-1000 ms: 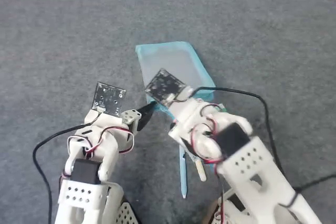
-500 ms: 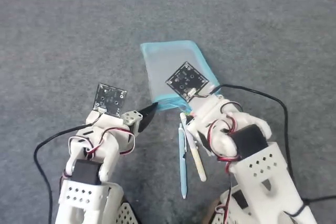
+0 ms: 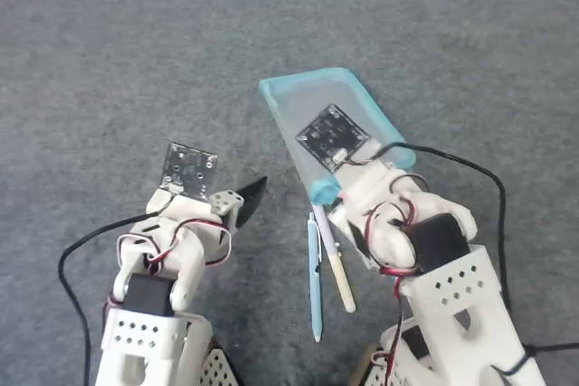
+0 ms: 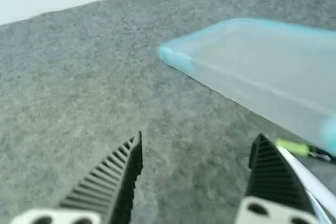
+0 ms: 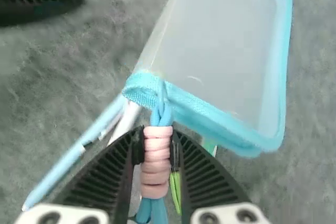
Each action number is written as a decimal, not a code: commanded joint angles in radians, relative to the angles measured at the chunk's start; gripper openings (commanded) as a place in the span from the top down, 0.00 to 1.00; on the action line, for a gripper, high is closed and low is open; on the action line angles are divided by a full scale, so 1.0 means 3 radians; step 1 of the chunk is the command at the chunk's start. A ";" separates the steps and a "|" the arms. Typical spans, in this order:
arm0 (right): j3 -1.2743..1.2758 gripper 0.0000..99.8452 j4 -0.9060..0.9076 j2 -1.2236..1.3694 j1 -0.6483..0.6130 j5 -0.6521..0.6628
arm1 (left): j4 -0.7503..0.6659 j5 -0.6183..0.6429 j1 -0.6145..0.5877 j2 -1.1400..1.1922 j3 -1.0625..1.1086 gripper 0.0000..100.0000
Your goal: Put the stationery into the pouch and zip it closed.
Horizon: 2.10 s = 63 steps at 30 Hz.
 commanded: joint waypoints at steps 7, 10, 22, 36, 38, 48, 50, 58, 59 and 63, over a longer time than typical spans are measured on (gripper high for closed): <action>-0.0967 0.99 -0.0033 0.0867 -0.0371 -0.0322 | 0.0532 -0.0041 0.0307 0.0010 -0.0478 0.69; -0.0962 0.99 -0.0033 0.0836 -0.0376 -0.0394 | 0.0445 -0.0041 0.0205 0.0010 -0.0473 0.69; -0.0517 0.99 -0.0008 0.0182 -0.0846 -0.0292 | -0.0031 -0.0041 0.0189 0.0031 -0.0156 0.69; -0.0220 0.99 0.0509 -0.0483 -0.1250 0.0097 | -0.0373 -0.0005 0.0107 0.0041 0.0043 0.70; -0.0220 0.99 0.0652 -0.0529 -0.1250 0.0138 | -0.0455 0.0118 -0.0051 0.0041 0.0043 0.70; 0.0210 0.99 0.0637 -0.0852 -0.0448 0.0419 | -0.0506 0.0199 -0.0245 0.0041 0.0079 0.70; 0.0184 0.99 0.0534 -0.0816 -0.0166 0.0496 | -0.0511 0.0220 -0.0348 0.0041 0.0069 0.70; -0.0588 0.99 0.0166 0.0376 0.0033 0.0343 | -0.0506 0.0266 -0.0425 0.0041 0.0079 0.70; -0.0696 0.99 0.0151 0.0529 0.0013 0.0302 | -0.0506 0.0266 -0.0425 0.0041 0.0084 0.70; -0.0931 0.99 0.0161 0.0744 -0.0263 0.0159 | -0.0471 0.0245 -0.0419 0.0041 0.0110 0.70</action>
